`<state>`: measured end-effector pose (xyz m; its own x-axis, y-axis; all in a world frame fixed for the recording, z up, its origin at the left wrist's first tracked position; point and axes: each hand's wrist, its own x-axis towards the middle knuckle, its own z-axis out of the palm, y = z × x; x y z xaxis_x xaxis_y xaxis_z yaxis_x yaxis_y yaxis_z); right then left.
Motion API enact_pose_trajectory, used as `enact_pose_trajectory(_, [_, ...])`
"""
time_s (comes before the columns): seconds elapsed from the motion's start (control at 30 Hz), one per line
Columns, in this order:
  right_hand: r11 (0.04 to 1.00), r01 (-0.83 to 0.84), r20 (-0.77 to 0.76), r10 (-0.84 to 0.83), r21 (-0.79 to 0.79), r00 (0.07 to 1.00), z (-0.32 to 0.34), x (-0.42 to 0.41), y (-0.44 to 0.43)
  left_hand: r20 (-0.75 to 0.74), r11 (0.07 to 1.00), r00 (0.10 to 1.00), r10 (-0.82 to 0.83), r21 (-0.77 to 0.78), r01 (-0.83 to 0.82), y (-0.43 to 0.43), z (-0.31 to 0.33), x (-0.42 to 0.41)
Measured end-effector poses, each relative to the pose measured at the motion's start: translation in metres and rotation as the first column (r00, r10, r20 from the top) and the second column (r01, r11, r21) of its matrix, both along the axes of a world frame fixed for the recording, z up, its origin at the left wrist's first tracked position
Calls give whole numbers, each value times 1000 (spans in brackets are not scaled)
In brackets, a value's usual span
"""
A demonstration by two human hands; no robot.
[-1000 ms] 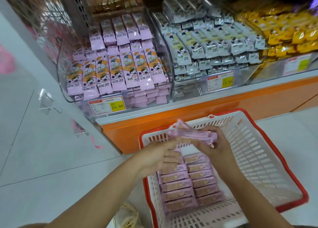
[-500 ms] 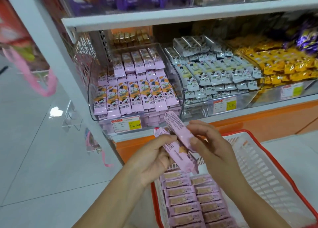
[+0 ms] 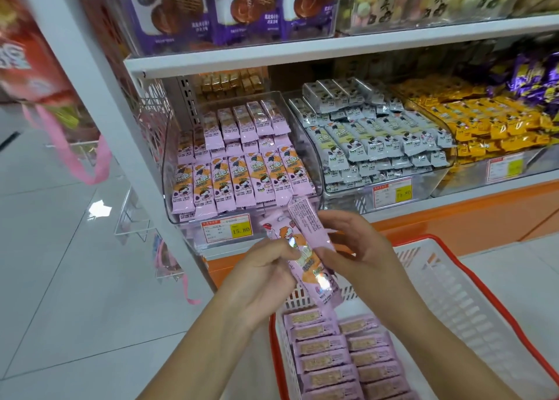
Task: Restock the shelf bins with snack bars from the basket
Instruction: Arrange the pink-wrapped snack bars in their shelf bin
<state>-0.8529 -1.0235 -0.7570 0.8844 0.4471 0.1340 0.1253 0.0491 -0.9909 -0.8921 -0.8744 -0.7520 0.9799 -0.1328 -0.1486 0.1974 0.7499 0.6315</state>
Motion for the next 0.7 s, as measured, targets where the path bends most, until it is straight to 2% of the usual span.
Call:
enact_pose_trajectory(0.1, [990, 116, 158, -102, -79, 982, 2, 1, -1, 72, 998, 997, 21, -61, -17, 4, 9, -1])
enact_pose_trajectory(0.2, [968, 159, 365, -80, -192, 928, 4, 0, 0, 47, 992, 997, 64, -115, -58, 9, 15, 0])
enact_pose_trajectory(0.27, [975, 114, 390, -31, -191, 920, 8, -4, 3, 24, 989, 995, 95, -114, -92, 10, 20, -1])
enact_pose_trajectory(0.37, [981, 12, 299, 47, -193, 953, 13, -10, 9, 4, 982, 983, 185, -29, -185, 8, 30, -4])
enact_pose_trajectory(0.47, [952, 92, 420, 41, -291, 907, 12, -13, 21, 0, 954, 956, 293, 68, -292, 9, 35, -6])
enact_pose_trajectory(0.53, [952, 133, 493, 22, -277, 870, 15, -10, 31, 33, 938, 945, 325, 113, -326, 15, 36, -6])
enact_pose_trajectory(0.63, [953, 119, 470, 27, -278, 882, 34, 5, 52, 110, 876, 934, 340, 323, -357, 39, 43, -11])
enact_pose_trajectory(0.67, [946, 131, 473, 27, -297, 880, 42, 12, 61, 148, 796, 930, 335, 483, -364, 49, 44, -12])
enact_pose_trajectory(0.7, [936, 155, 490, 21, -317, 872, 49, 21, 73, 173, 652, 916, 361, 656, -380, 60, 43, -14])
